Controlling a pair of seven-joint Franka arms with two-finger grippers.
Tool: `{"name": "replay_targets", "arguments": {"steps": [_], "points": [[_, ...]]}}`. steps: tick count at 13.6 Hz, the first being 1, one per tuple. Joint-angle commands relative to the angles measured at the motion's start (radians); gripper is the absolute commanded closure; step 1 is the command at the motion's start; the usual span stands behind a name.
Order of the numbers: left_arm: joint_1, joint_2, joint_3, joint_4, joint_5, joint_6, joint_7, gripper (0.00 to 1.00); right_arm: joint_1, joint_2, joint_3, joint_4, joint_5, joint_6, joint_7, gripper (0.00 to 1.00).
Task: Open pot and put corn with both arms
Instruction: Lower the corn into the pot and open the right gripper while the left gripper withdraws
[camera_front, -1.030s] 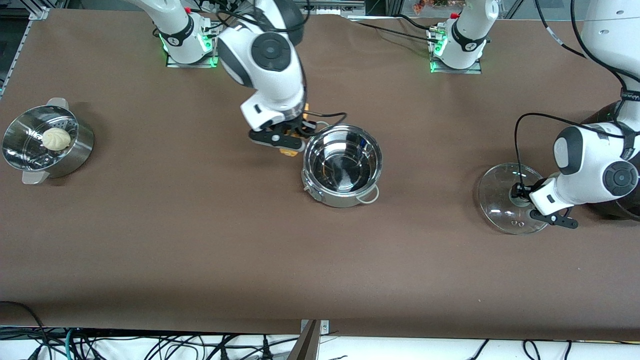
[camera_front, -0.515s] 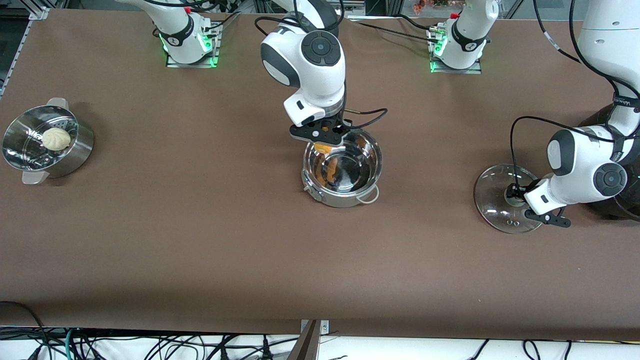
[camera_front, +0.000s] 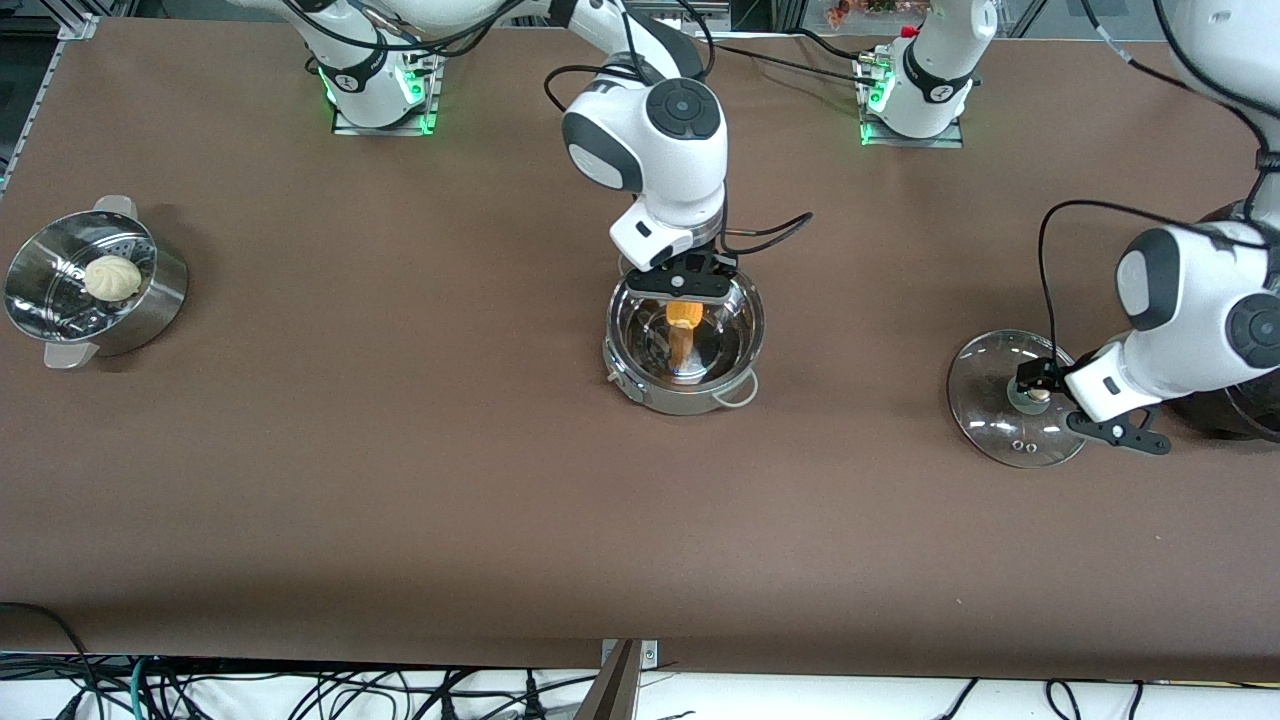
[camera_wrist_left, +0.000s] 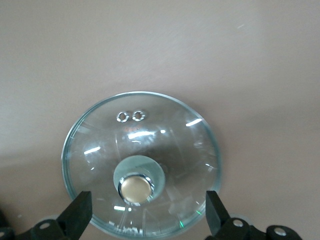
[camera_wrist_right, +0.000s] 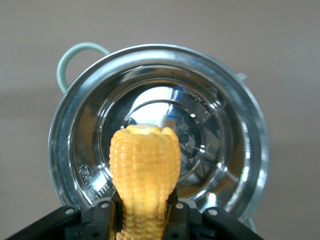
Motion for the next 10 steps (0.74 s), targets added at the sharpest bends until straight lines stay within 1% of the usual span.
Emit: {"name": "replay_targets", "arguments": {"steps": [1, 2, 3, 4, 7, 8, 9, 10], "points": [[0.005, -0.094, -0.044, 0.017, 0.007, -0.102, -0.001, 0.0, 0.02, 0.044, -0.006, 0.054, -0.025, 0.01, -0.043, 0.75], [-0.001, -0.129, -0.047, 0.035, 0.007, -0.15, -0.001, 0.0, 0.02, 0.051, -0.006, 0.054, -0.047, 0.01, -0.051, 0.75], [-0.001, -0.148, -0.074, 0.067, 0.007, -0.208, -0.003, 0.0, 0.016, 0.054, -0.008, 0.051, -0.051, 0.01, -0.055, 0.75], [0.0, -0.157, -0.102, 0.115, 0.007, -0.283, -0.006, 0.0, 0.009, 0.057, -0.008, 0.047, -0.058, 0.01, -0.074, 0.75], [-0.001, -0.158, -0.159, 0.287, 0.007, -0.527, -0.073, 0.0, -0.009, 0.067, -0.037, 0.047, -0.056, 0.024, -0.118, 0.75], [0.0, -0.162, -0.174, 0.324, 0.007, -0.588, -0.111, 0.0, -0.02, 0.067, -0.04, 0.048, -0.055, 0.028, -0.12, 0.75], [0.0, -0.162, -0.188, 0.345, 0.007, -0.613, -0.159, 0.0, -0.026, 0.067, -0.04, 0.05, -0.055, 0.03, -0.126, 0.75], [-0.006, -0.183, -0.183, 0.37, 0.004, -0.614, -0.191, 0.0, -0.03, 0.067, -0.04, 0.05, -0.053, 0.037, -0.14, 0.75]]}}
